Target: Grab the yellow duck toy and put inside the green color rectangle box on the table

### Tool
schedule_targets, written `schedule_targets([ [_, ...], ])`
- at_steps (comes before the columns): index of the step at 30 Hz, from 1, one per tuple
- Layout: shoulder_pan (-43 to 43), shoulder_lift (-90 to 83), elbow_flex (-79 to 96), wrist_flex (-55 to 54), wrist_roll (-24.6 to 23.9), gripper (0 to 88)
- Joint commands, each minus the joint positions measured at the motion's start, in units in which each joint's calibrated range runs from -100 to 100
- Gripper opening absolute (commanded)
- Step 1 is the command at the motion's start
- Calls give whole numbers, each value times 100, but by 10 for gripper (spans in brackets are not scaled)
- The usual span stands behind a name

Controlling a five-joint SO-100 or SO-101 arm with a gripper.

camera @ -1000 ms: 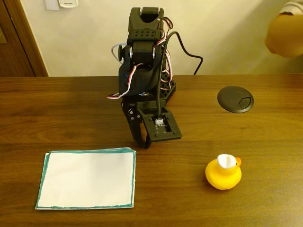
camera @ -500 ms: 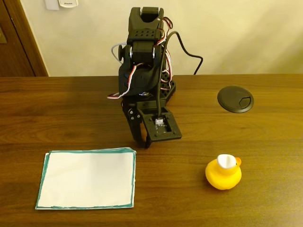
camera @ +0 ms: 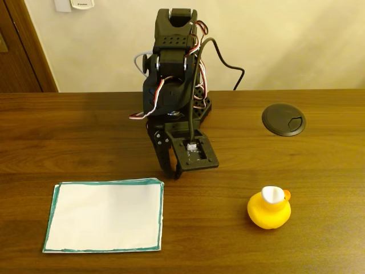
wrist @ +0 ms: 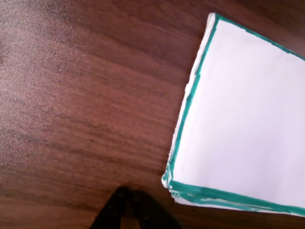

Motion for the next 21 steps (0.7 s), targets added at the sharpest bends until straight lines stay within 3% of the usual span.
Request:
schedule_targets([
  [1, 2, -2, 20, 16, 15, 3],
  [21, 229, -2, -8, -27, -161, 7],
])
